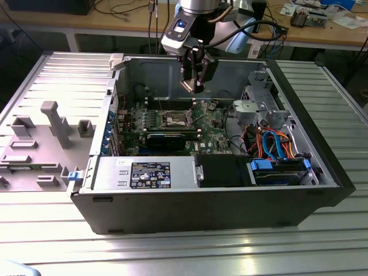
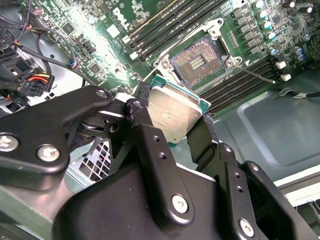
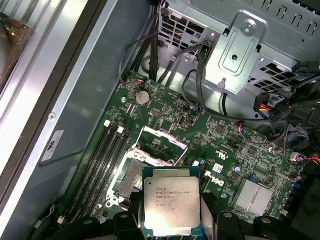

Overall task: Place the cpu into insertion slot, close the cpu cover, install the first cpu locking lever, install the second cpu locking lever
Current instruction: 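Place the cpu into insertion slot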

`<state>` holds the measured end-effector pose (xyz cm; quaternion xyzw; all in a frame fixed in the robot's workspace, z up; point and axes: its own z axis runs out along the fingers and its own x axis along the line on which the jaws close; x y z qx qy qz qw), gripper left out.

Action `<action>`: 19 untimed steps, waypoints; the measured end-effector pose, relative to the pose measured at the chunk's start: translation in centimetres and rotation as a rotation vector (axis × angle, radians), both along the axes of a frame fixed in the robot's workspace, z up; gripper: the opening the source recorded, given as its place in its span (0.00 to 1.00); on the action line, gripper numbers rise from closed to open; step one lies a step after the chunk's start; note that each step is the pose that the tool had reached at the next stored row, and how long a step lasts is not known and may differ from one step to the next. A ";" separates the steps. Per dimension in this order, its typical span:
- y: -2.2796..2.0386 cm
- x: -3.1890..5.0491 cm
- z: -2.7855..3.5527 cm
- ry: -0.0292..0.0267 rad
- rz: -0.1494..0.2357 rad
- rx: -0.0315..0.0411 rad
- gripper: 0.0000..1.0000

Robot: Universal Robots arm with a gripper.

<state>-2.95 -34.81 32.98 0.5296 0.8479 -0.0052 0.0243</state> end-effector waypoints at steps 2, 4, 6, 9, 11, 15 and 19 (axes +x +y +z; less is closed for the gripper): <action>0.00 0.00 0.00 0.0000 -0.002 0.0000 0.55; 0.00 0.00 -0.01 0.0000 -0.004 0.0001 0.55; 0.00 0.00 -0.01 0.0000 -0.008 0.0000 0.55; 0.00 0.00 -0.01 0.0000 -0.011 0.0000 0.55; 0.00 0.00 -0.02 0.0000 -0.013 0.0000 0.55; 0.00 0.00 -0.02 0.0000 -0.018 0.0000 0.55; 0.00 0.00 -0.06 0.0000 -0.053 0.0000 0.55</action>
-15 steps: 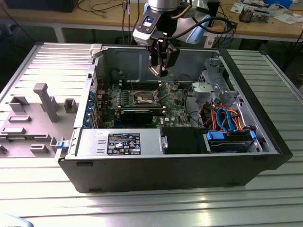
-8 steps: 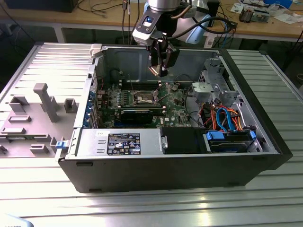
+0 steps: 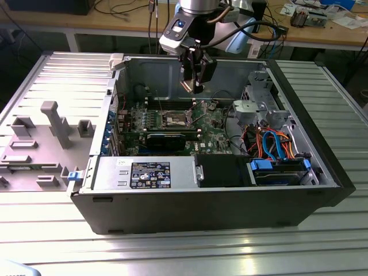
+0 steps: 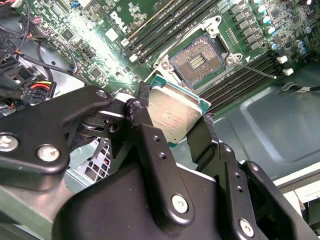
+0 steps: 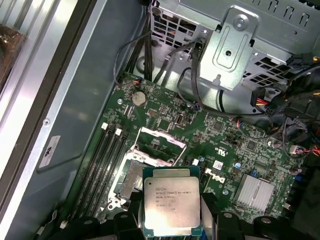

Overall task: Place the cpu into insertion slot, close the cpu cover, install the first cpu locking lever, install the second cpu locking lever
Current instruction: 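Place the cpu into insertion slot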

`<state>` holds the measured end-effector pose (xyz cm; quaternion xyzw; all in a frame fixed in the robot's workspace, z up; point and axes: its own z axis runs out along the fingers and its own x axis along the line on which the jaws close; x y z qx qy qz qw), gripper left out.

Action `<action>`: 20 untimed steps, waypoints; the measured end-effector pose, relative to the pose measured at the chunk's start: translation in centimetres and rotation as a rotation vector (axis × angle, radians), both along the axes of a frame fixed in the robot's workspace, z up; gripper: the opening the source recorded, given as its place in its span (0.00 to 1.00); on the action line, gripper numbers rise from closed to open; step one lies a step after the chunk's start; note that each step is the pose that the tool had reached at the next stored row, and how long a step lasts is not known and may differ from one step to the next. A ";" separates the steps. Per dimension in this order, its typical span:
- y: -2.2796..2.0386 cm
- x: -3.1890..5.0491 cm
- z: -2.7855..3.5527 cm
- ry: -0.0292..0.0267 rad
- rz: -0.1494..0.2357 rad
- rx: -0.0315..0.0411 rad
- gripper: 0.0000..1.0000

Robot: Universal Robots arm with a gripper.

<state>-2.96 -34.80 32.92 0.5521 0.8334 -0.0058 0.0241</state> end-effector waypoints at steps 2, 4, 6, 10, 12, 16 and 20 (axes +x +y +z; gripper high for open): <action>0.00 0.00 -0.01 0.0000 -0.005 0.0000 0.55; 0.00 0.00 -0.01 0.0000 -0.007 0.0000 0.55; 0.00 0.00 -0.01 0.0000 -0.011 0.0000 0.55; 0.00 0.00 -0.02 0.0000 -0.015 0.0000 0.55; 0.00 0.00 -0.02 0.0000 -0.017 0.0000 0.55; 0.00 0.00 -0.02 0.0000 -0.022 0.0000 0.55; 0.00 0.00 -0.03 0.0000 -0.028 0.0000 0.55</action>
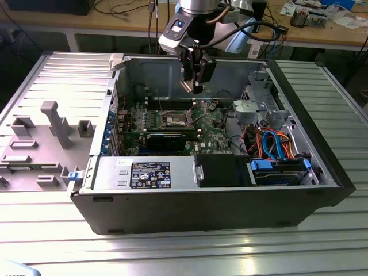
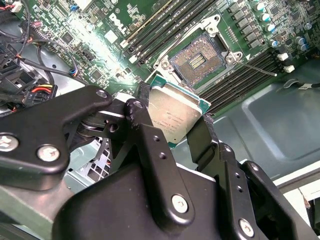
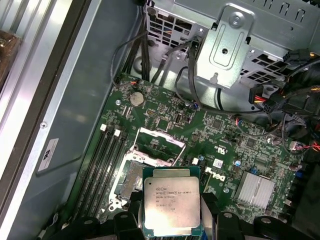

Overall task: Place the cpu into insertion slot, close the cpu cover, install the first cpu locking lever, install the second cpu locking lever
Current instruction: 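Place the cpu into insertion slot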

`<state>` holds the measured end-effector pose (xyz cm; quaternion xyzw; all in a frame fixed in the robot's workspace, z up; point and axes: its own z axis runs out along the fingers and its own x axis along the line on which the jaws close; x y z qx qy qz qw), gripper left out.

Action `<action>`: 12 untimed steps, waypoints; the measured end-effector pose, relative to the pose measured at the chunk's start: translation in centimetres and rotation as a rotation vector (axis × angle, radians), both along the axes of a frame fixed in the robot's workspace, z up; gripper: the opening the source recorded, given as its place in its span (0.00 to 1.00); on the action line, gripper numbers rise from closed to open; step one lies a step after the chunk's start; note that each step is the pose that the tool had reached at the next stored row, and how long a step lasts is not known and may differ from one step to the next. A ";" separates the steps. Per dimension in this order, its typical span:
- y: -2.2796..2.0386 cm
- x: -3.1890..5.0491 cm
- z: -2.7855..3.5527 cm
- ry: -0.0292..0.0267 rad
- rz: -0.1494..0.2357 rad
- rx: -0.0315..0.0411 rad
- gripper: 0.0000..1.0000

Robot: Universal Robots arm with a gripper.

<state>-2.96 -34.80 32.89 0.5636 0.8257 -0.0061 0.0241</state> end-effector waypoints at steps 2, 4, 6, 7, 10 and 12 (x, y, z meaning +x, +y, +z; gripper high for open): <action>0.00 0.00 0.00 0.0000 -0.003 0.0000 0.55; 0.00 0.00 0.00 0.0000 -0.006 0.0000 0.55; 0.00 0.00 -0.01 0.0001 -0.010 0.0000 0.55; 0.00 0.00 -0.01 0.0000 -0.011 -0.0001 0.55; 0.00 0.00 -0.01 0.0000 -0.014 0.0000 0.55; 0.00 0.00 -0.01 0.0000 -0.016 0.0000 0.55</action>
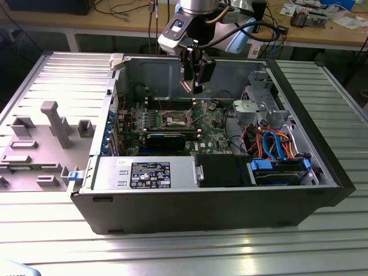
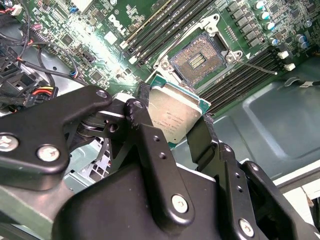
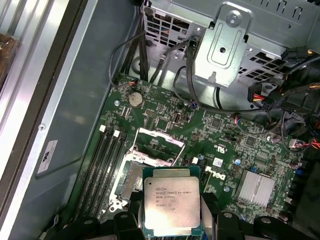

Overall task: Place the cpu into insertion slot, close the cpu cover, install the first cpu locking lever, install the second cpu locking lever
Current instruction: 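Place the cpu into insertion slot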

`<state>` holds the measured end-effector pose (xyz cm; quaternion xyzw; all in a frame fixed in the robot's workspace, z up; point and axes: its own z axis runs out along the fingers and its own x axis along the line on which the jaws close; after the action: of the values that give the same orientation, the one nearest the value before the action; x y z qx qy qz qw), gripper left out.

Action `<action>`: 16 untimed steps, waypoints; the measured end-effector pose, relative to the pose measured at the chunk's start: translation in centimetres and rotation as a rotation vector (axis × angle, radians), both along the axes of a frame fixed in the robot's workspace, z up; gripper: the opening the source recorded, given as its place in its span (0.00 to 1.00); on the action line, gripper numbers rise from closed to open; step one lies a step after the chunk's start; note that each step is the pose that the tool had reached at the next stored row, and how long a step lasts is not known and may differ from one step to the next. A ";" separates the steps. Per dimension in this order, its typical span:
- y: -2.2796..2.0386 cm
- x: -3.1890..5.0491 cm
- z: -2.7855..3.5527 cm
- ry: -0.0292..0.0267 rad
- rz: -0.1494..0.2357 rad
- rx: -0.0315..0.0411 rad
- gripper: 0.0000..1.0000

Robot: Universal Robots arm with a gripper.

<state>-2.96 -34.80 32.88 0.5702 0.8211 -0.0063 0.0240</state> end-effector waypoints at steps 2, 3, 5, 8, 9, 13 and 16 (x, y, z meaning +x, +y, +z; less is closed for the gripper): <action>0.00 0.00 0.00 0.0001 -0.003 0.0000 0.55; 0.00 0.00 0.00 0.0000 -0.003 -0.0001 0.55; 0.00 0.00 0.00 0.0000 -0.006 -0.0001 0.55; 0.00 0.00 -0.01 0.0000 -0.011 0.0000 0.55; 0.00 0.00 -0.01 0.0000 -0.012 0.0000 0.55; 0.00 0.00 -0.01 0.0000 -0.017 -0.0001 0.55; 0.00 0.00 -0.01 0.0000 -0.020 0.0000 0.55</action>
<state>-2.96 -34.81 32.87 0.5782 0.8155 -0.0066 0.0239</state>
